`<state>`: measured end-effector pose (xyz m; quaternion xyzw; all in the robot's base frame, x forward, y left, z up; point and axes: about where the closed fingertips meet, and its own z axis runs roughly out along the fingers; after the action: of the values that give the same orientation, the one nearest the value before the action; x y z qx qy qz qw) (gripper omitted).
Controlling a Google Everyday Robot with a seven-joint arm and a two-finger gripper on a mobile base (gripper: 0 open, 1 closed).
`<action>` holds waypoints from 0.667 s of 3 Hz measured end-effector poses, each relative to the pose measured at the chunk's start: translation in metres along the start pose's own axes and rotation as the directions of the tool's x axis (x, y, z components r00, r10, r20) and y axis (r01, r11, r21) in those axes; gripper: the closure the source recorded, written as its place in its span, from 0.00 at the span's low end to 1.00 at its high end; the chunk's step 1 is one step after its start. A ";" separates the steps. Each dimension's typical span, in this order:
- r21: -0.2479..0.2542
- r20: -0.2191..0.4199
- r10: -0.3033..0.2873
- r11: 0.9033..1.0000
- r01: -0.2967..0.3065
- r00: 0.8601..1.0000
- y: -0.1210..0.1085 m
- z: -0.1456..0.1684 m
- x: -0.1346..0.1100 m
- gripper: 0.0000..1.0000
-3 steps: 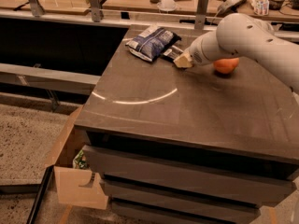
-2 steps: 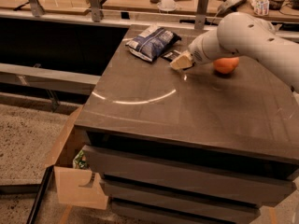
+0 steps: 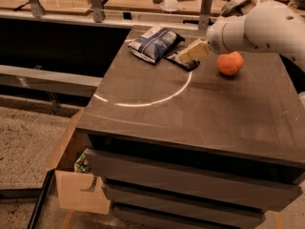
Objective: Move rxbar chocolate near blue chip bag
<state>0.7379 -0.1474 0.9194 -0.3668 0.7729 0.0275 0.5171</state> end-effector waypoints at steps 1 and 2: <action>0.096 -0.006 -0.031 0.995 0.031 1.000 -0.034 -0.040 -0.007 0.00; 0.277 -0.050 -0.111 0.953 0.121 0.993 -0.060 -0.095 -0.033 0.00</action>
Offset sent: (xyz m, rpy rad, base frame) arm -0.0650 -0.2006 0.1243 -0.2600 -0.1851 -0.6144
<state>0.7067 -0.2135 1.0108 -0.3352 0.7548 -0.1183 0.5513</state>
